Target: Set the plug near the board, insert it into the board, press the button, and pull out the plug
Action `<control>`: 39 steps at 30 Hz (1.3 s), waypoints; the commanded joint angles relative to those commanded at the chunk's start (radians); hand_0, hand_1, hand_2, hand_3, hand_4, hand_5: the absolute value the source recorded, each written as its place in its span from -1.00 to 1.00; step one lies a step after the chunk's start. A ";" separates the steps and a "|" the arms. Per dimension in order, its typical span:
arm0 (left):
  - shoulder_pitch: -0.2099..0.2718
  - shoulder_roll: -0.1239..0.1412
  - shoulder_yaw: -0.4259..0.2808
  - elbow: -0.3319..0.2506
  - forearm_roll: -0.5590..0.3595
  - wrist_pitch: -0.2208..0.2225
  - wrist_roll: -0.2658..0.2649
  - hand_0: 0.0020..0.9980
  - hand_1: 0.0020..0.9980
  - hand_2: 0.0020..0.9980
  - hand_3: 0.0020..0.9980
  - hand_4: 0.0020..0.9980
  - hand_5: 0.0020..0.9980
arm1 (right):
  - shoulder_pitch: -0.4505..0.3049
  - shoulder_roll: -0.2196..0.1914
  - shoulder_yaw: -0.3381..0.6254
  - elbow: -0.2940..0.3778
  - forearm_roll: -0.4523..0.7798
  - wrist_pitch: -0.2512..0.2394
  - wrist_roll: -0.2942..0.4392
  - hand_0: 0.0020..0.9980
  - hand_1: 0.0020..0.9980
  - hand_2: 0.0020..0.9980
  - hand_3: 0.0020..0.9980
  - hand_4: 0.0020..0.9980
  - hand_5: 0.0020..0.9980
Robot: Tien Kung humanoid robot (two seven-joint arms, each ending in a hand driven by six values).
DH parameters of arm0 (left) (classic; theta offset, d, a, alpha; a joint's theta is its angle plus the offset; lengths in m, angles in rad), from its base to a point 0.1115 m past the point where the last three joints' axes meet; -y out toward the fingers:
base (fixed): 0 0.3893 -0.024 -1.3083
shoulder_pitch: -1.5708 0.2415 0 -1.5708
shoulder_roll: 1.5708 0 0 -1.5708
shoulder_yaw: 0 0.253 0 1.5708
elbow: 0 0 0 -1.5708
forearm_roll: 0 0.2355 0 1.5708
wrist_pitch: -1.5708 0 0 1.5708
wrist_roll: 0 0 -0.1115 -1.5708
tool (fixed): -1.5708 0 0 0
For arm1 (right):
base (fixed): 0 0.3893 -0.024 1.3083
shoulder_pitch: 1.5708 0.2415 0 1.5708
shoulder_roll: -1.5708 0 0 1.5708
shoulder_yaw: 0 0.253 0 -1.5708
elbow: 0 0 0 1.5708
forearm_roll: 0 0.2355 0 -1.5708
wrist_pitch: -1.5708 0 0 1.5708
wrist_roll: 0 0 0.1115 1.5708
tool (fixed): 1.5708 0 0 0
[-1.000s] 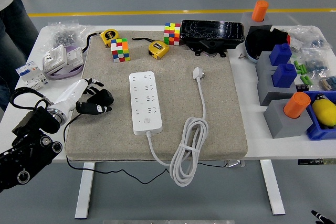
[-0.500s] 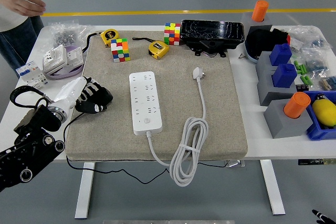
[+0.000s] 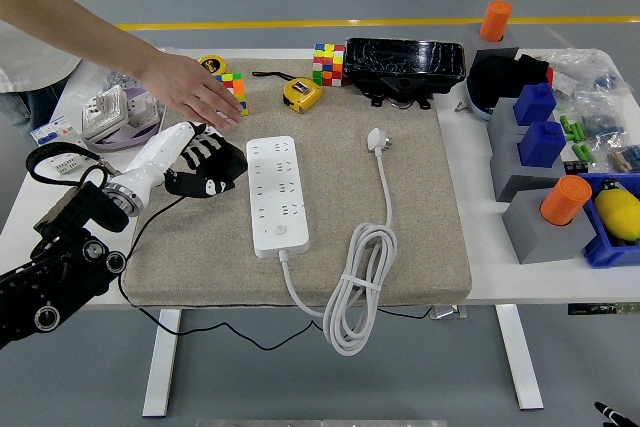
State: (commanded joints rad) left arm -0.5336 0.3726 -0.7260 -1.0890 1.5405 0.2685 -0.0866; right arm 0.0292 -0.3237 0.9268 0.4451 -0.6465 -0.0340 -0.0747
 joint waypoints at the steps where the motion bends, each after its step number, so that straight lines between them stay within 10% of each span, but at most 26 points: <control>1: -0.014 0.001 0.019 0.003 -0.010 -0.006 -0.021 -0.29 -0.21 -0.05 0.08 0.63 -1.00 | 0.000 0.000 0.000 0.000 0.000 0.000 0.000 0.33 0.35 0.33 0.17 0.86 0.06; 15: -0.102 -0.003 0.177 0.066 -0.007 -0.017 -0.067 -0.24 -0.18 -0.05 0.08 0.62 -1.00 | -0.004 0.005 0.009 -0.002 0.001 0.000 -0.001 0.33 0.35 0.33 0.17 0.86 0.06; 39: -0.114 -0.011 0.207 0.153 0.013 0.015 -0.075 -0.20 -0.16 -0.04 0.09 0.61 -1.00 | -0.005 0.009 0.012 -0.001 0.001 0.000 -0.001 0.33 0.35 0.33 0.17 0.86 0.06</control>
State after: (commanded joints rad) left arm -0.6472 0.3614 -0.5186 -0.9362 1.5539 0.2832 -0.1616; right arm 0.0238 -0.3144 0.9390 0.4441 -0.6460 -0.0343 -0.0753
